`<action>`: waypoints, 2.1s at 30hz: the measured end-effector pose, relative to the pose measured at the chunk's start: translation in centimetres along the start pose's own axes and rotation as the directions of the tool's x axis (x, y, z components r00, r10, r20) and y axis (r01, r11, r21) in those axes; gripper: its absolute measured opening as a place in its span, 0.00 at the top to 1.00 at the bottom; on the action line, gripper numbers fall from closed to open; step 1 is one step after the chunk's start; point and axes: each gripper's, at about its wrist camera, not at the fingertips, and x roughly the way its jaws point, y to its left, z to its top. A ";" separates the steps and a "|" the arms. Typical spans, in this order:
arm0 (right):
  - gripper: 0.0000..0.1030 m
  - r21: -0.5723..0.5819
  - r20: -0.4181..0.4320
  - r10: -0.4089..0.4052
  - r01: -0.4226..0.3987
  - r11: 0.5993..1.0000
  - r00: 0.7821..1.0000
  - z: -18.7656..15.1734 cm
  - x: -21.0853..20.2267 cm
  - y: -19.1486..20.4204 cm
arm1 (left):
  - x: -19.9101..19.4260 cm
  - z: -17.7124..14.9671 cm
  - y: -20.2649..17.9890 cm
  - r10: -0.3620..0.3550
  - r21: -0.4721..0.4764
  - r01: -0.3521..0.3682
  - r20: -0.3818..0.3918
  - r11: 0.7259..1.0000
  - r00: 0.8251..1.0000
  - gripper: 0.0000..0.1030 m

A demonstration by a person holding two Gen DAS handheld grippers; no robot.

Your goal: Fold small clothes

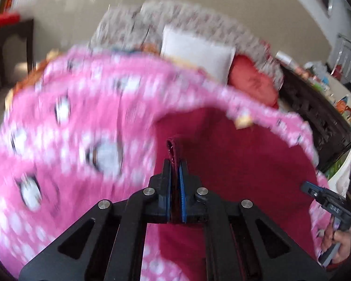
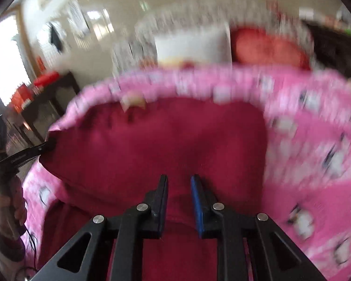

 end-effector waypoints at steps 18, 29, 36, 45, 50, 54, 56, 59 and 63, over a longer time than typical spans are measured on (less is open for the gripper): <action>0.78 0.007 0.059 -0.100 0.100 0.995 0.993 -1.3 -4.4 -1.0 | -4.5 -7.6 -2.7 0.006 0.037 -0.004 -0.068 0.999 0.998 0.68; 0.51 0.169 0.030 -0.084 0.078 0.983 0.996 -5.3 -4.5 -5.8 | -1.2 -9.1 -1.3 0.029 -0.025 -0.032 -0.136 0.999 0.990 0.67; 0.88 0.109 0.077 -0.076 0.067 0.992 0.994 -4.6 -4.0 -5.3 | -1.7 -9.3 -0.6 0.007 -0.049 -0.012 -0.118 0.999 0.993 0.67; 0.91 0.119 0.070 -0.168 0.159 0.980 0.983 -4.9 -4.5 -5.9 | -1.9 -9.8 -0.5 0.038 -0.039 -0.042 -0.093 0.998 0.995 0.66; 0.61 0.138 0.092 -0.086 0.073 0.988 0.992 -6.5 -7.6 -5.6 | -3.0 -10.4 -1.0 0.082 -0.022 -0.085 -0.090 0.996 0.993 0.66; 0.47 0.160 0.049 -0.029 0.021 0.987 0.998 -8.9 -8.6 -5.3 | -3.8 -10.9 -1.5 0.108 -0.005 -0.108 -0.077 0.994 0.991 0.66; 0.47 0.163 0.027 -0.009 0.004 0.987 1.000 -10.2 -8.8 -4.8 | -4.3 -11.3 -1.8 0.113 0.003 -0.113 -0.074 0.994 0.991 0.66; 0.51 0.142 -0.005 0.028 -0.027 0.990 1.000 -12.1 -8.7 -3.8 | -5.1 -11.8 -2.0 0.108 0.006 -0.108 -0.071 0.994 0.992 0.66; 0.89 0.040 -0.043 -0.030 0.031 0.999 0.999 -13.1 -8.0 -2.4 | -5.4 -12.6 -2.1 0.102 0.009 -0.102 -0.094 0.995 0.990 0.66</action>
